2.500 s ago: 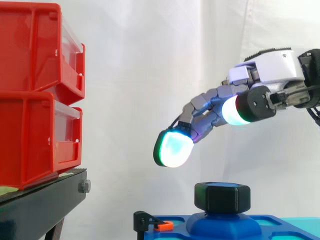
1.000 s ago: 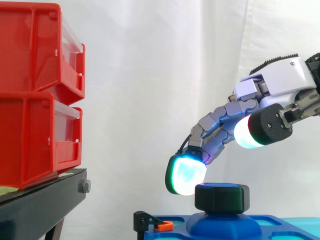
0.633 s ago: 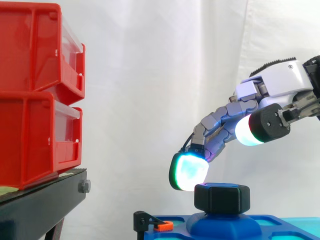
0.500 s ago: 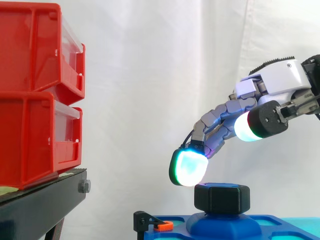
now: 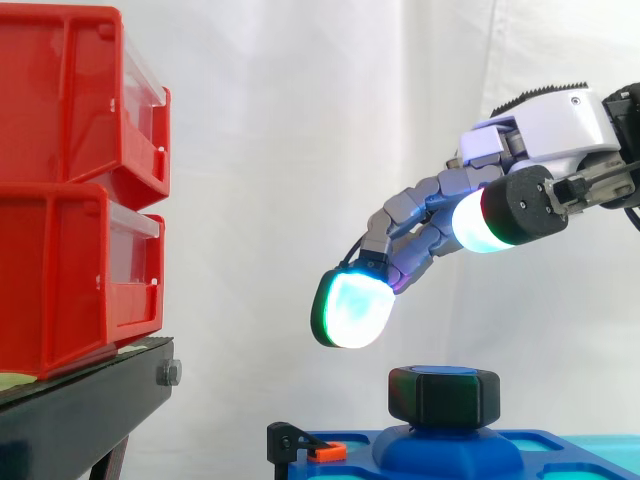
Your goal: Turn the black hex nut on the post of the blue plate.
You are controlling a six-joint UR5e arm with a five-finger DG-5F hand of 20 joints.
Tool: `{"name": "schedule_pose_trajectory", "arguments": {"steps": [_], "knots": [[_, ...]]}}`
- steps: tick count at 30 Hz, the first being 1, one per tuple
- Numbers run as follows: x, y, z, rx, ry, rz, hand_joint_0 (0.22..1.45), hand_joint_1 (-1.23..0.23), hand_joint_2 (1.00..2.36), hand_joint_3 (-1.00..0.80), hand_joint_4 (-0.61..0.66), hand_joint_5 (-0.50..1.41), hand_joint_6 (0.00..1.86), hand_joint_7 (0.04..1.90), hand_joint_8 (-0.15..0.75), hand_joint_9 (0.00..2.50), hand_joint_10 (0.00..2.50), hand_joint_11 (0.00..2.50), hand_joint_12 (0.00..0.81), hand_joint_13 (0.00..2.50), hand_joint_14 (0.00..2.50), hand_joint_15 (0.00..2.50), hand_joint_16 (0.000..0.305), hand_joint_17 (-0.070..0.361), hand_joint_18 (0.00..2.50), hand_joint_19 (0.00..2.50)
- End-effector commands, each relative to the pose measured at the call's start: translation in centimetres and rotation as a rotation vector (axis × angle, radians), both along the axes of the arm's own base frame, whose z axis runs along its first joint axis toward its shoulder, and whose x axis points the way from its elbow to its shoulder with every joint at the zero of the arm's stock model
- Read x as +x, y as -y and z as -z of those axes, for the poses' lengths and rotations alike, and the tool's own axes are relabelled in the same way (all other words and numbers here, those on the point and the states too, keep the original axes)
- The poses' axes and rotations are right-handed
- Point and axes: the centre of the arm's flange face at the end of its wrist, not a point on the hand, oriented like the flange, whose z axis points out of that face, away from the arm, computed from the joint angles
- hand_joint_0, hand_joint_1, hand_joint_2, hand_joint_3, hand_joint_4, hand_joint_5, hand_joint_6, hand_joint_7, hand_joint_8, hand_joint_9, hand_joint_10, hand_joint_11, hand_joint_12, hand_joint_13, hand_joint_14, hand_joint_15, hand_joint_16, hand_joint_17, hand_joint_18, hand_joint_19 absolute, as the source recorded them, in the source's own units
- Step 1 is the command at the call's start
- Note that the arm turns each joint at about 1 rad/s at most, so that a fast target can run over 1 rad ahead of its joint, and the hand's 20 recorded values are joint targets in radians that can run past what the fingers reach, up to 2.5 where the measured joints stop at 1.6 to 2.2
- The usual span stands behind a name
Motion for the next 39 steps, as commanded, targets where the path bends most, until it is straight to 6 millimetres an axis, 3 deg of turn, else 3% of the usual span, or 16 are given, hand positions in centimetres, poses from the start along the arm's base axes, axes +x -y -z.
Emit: {"name": "schedule_pose_trajectory", "arguments": {"steps": [1,10,16,39], "knots": [[0.5,-1.7,-0.2,-0.002,0.011,0.003,0.51,-0.32,1.0,-0.5,0.25,-0.2,0.5,0.71,0.26,0.43,0.0,0.0,0.28,0.28,0.0,0.0,0.032,0.072,0.14,0.21],[0.9,-3.7,0.2,-0.009,0.006,0.028,0.51,-0.32,1.0,-0.5,0.25,-0.2,0.5,0.71,0.259,0.43,0.0,0.0,0.273,0.28,0.0,0.0,0.031,0.07,0.13,0.22],[0.8,-4.0,0.4,-0.018,-0.014,0.046,0.51,-0.32,1.0,-0.5,0.24,-0.2,0.5,0.71,0.259,0.43,0.0,0.0,0.266,0.27,0.0,0.0,0.03,0.068,0.11,0.24],[0.0,-3.1,1.2,-0.048,-0.069,0.087,0.52,-0.32,1.0,-0.5,0.27,-0.19,0.5,0.75,0.262,0.44,0.0,0.0,0.236,0.27,0.0,0.0,0.025,0.056,0.08,0.19]]}}
